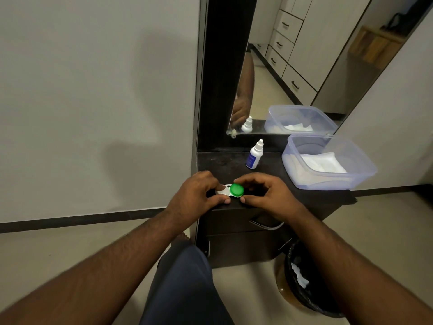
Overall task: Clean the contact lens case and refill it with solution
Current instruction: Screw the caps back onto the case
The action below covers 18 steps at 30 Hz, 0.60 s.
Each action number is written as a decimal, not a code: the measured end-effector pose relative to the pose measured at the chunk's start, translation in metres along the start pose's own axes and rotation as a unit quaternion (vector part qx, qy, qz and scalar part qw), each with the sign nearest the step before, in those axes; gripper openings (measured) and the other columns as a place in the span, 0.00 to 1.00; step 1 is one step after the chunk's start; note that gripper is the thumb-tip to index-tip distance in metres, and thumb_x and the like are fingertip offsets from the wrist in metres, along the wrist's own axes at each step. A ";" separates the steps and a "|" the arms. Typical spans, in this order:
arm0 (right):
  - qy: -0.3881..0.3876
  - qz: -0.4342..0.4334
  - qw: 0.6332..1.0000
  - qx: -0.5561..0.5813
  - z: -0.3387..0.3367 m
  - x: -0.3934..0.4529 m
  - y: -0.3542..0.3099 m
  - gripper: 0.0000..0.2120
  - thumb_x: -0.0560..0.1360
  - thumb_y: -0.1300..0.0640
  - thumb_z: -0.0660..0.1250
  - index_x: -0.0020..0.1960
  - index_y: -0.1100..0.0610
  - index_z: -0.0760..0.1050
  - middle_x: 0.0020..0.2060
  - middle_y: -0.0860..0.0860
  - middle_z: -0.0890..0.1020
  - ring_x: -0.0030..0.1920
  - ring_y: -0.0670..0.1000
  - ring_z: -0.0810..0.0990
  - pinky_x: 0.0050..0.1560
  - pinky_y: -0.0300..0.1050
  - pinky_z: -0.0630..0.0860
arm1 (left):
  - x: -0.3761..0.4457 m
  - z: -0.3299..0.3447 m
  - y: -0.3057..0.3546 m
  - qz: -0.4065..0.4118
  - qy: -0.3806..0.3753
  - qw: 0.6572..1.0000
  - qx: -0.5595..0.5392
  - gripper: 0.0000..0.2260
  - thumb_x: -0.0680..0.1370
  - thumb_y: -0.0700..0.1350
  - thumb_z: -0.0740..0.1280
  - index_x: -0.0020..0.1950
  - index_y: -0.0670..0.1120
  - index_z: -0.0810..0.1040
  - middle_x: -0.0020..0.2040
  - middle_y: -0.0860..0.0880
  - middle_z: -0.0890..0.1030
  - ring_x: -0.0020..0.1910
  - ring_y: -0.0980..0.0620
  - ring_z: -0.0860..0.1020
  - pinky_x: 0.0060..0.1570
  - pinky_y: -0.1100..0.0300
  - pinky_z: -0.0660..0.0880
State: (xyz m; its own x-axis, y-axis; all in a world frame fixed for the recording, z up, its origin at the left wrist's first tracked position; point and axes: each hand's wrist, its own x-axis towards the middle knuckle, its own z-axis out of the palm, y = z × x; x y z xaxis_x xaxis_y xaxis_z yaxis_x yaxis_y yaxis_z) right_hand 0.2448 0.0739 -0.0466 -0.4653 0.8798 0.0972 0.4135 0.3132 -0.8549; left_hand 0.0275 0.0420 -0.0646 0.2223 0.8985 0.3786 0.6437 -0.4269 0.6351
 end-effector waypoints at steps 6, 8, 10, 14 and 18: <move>0.016 -0.010 0.998 -0.061 0.005 0.003 -0.005 0.28 0.64 0.59 0.78 0.61 0.45 0.75 0.51 0.45 0.76 0.49 0.45 0.77 0.53 0.40 0.76 | 0.000 -0.001 0.000 0.010 0.005 1.000 -0.004 0.14 0.69 0.49 0.76 0.48 0.43 0.83 0.42 0.46 0.79 0.41 0.51 0.77 0.38 0.51 0.77; -0.009 -0.009 0.999 -0.044 0.001 0.002 -0.005 0.29 0.66 0.62 0.76 0.64 0.46 0.73 0.57 0.43 0.76 0.50 0.44 0.78 0.53 0.36 0.75 | 0.000 0.000 0.000 0.011 0.007 1.000 -0.008 0.14 0.68 0.49 0.76 0.49 0.43 0.83 0.42 0.46 0.80 0.41 0.51 0.77 0.38 0.51 0.77; -0.019 0.003 1.000 -0.014 0.000 0.001 -0.006 0.26 0.67 0.64 0.75 0.62 0.48 0.76 0.57 0.43 0.79 0.51 0.43 0.79 0.53 0.36 0.75 | -0.001 0.000 0.001 0.011 0.007 1.000 -0.008 0.14 0.68 0.49 0.76 0.49 0.43 0.83 0.42 0.46 0.79 0.41 0.51 0.76 0.38 0.51 0.77; 0.043 -0.013 0.998 -0.046 0.008 0.002 -0.004 0.20 0.64 0.61 0.78 0.53 0.51 0.80 0.47 0.47 0.79 0.46 0.46 0.79 0.50 0.44 0.78 | 0.000 0.000 0.000 0.013 0.003 1.000 0.000 0.15 0.68 0.50 0.76 0.49 0.43 0.84 0.42 0.46 0.79 0.41 0.51 0.76 0.38 0.53 0.77; -0.016 -0.003 0.998 -0.056 0.001 0.003 -0.003 0.27 0.67 0.61 0.76 0.62 0.46 0.75 0.55 0.43 0.78 0.53 0.43 0.78 0.56 0.37 0.75 | 0.000 0.000 0.000 0.012 0.003 1.000 -0.001 0.14 0.69 0.50 0.76 0.50 0.43 0.84 0.43 0.47 0.79 0.42 0.52 0.76 0.38 0.59 0.74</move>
State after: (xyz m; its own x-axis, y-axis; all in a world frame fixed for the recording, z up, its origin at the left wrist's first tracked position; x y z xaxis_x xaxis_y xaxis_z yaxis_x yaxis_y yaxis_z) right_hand 0.2410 0.0755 -0.0438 -0.4920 0.8666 0.0839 0.4954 0.3578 -0.7916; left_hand 0.0276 0.0416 -0.0648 0.2333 0.8876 0.3971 0.6368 -0.4481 0.6274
